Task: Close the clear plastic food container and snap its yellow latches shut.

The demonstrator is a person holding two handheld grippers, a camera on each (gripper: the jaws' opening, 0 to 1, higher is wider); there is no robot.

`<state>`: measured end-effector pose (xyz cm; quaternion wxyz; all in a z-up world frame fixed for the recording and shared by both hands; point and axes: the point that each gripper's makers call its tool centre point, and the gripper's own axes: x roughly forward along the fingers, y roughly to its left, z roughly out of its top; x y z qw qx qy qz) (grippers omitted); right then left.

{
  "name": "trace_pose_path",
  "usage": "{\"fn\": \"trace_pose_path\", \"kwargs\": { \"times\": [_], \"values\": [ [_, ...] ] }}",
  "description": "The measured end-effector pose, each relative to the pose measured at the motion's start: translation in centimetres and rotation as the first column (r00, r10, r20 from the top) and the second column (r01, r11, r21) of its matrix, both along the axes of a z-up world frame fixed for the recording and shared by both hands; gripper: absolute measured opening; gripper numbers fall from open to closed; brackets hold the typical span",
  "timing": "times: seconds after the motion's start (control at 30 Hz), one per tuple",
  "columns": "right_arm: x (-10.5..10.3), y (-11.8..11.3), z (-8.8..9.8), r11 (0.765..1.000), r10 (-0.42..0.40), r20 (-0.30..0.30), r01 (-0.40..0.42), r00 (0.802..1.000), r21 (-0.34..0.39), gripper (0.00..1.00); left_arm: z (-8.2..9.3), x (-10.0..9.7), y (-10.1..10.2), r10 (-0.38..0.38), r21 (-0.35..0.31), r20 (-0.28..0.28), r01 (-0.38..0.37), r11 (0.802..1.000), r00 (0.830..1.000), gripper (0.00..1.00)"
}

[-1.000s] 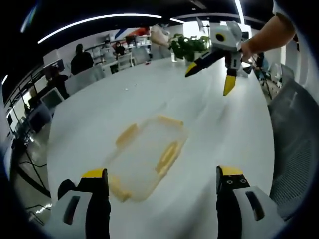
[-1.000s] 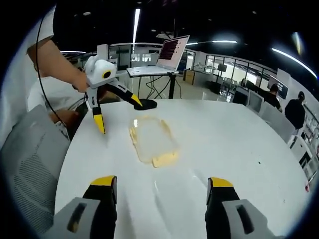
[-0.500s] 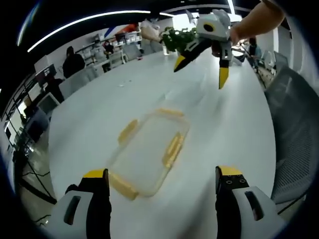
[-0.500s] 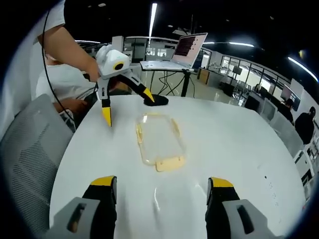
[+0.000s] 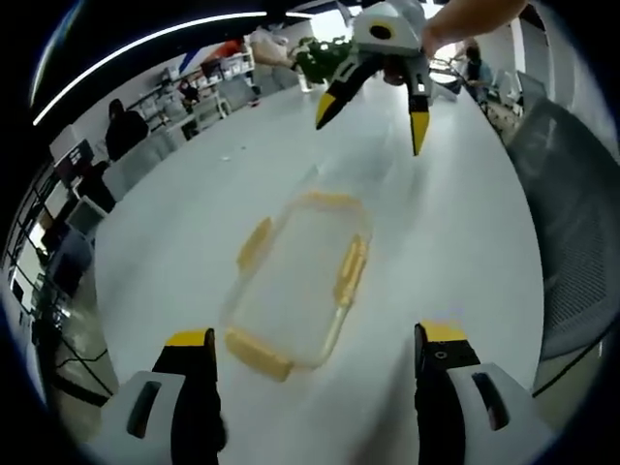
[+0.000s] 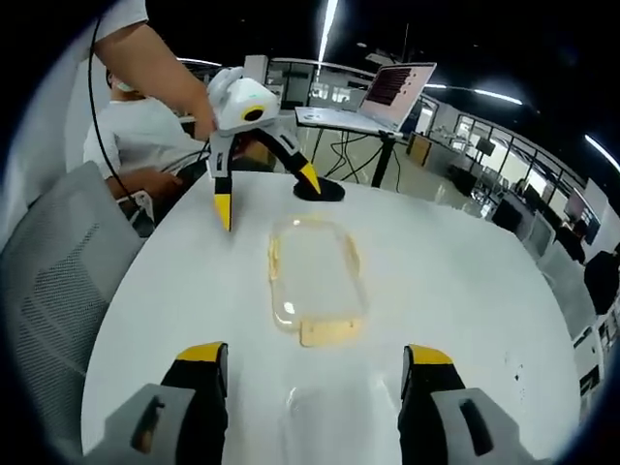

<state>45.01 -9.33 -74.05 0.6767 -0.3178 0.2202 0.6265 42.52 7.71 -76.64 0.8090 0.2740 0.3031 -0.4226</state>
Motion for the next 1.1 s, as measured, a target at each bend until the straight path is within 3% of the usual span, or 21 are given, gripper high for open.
{"fn": "trace_pose_path", "kwargs": {
  "times": [0.37, 0.47, 0.73, 0.97, 1.1],
  "values": [
    [1.2, 1.0, -0.5, 0.999, 0.032, -0.001, -0.032, 0.999, -0.020, 0.71, -0.2, 0.9, 1.0, -0.043, 0.047, 0.004, 0.043, 0.998, 0.999, 0.82],
    [1.1, 1.5, -0.5, 0.999, 0.034, -0.038, -0.034, 0.999, -0.007, 0.72, -0.4, 1.4, 1.6, -0.041, 0.067, -0.001, 0.041, 0.997, 0.999, 0.81],
    [1.1, 1.8, -1.5, 0.997, 0.066, -0.059, -0.068, 0.996, -0.043, 0.71, -0.6, 2.0, 2.0, -0.089, 0.098, -0.011, 0.090, 0.991, 0.996, 0.80],
    [1.4, 2.7, -1.9, 0.995, 0.079, -0.085, -0.083, 0.993, -0.049, 0.70, -1.2, 2.3, 2.3, -0.186, 0.182, -0.026, 0.188, 0.965, 0.982, 0.79],
    [1.4, 3.1, -2.1, 0.994, 0.093, -0.085, -0.098, 0.992, -0.054, 0.69, -1.2, 2.6, 2.3, -0.203, 0.198, -0.033, 0.206, 0.958, 0.979, 0.79]
  ]
}}
